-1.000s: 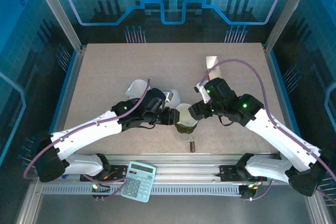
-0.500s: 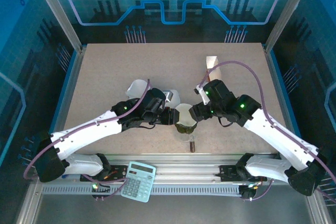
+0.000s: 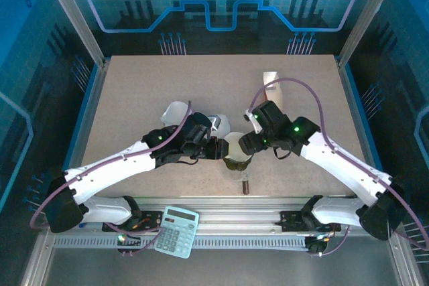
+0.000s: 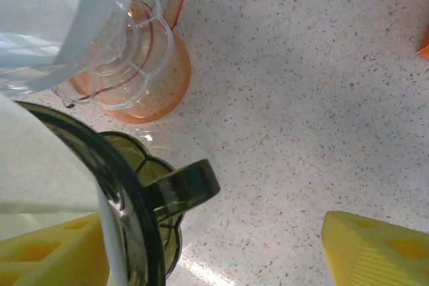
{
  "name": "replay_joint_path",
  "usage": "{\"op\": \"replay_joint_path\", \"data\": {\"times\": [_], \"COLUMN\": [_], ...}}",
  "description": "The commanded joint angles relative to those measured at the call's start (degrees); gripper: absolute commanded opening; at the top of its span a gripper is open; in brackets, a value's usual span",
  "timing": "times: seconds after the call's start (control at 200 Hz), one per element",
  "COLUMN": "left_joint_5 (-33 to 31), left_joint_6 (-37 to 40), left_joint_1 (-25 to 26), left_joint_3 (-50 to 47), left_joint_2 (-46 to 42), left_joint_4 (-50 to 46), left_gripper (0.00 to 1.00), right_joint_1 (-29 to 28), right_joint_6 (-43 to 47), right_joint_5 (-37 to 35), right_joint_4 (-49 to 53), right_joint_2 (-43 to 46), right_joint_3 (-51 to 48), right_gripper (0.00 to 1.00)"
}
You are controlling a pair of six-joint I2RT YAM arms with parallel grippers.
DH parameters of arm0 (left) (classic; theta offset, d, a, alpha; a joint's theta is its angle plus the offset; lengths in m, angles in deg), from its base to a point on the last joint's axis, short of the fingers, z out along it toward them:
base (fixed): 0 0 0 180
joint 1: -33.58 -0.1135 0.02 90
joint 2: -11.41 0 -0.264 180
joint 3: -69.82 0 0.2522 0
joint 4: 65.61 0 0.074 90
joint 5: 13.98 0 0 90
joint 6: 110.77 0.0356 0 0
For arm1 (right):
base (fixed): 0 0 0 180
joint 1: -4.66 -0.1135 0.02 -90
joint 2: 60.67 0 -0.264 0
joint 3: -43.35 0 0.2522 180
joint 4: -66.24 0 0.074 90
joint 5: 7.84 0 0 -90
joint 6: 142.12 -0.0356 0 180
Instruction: Place the coffee filter in the dripper
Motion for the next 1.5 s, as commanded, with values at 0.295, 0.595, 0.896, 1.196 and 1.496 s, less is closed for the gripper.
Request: {"op": "replay_joint_path", "data": {"times": [0.295, 0.595, 0.896, 1.196, 1.496], "left_joint_5": [1.6, 1.7, 1.6, 1.8, 1.8], "left_joint_6": [0.2, 0.3, 0.1, 0.0, 0.0], "left_joint_1": [0.3, 0.4, 0.4, 0.4, 0.4], "left_joint_3": [-0.5, -0.6, -1.1, -1.2, -1.1], "left_joint_2": [0.1, 0.5, 0.6, 0.8, 1.1], "left_joint_4": [0.7, 0.8, 1.4, 1.5, 1.7], "left_gripper": [0.37, 0.37, 0.37, 0.37, 0.37], "right_joint_1": [-1.7, -2.1, -3.2, -4.1, -4.2], "right_joint_6": [2.3, 1.9, 1.4, 1.6, 2.8], "right_joint_5": [-1.6, -2.6, 0.9, 0.0, -2.1], "right_joint_4": [-1.3, -1.0, 0.4, 0.0, 0.7], "right_joint_2": [-4.4, -1.1, 0.4, -3.4, -5.9], "right_joint_3": [0.1, 2.8, 4.8, 1.7, 1.7], "right_gripper": [0.81, 0.82, 0.84, 0.86, 0.86]}}
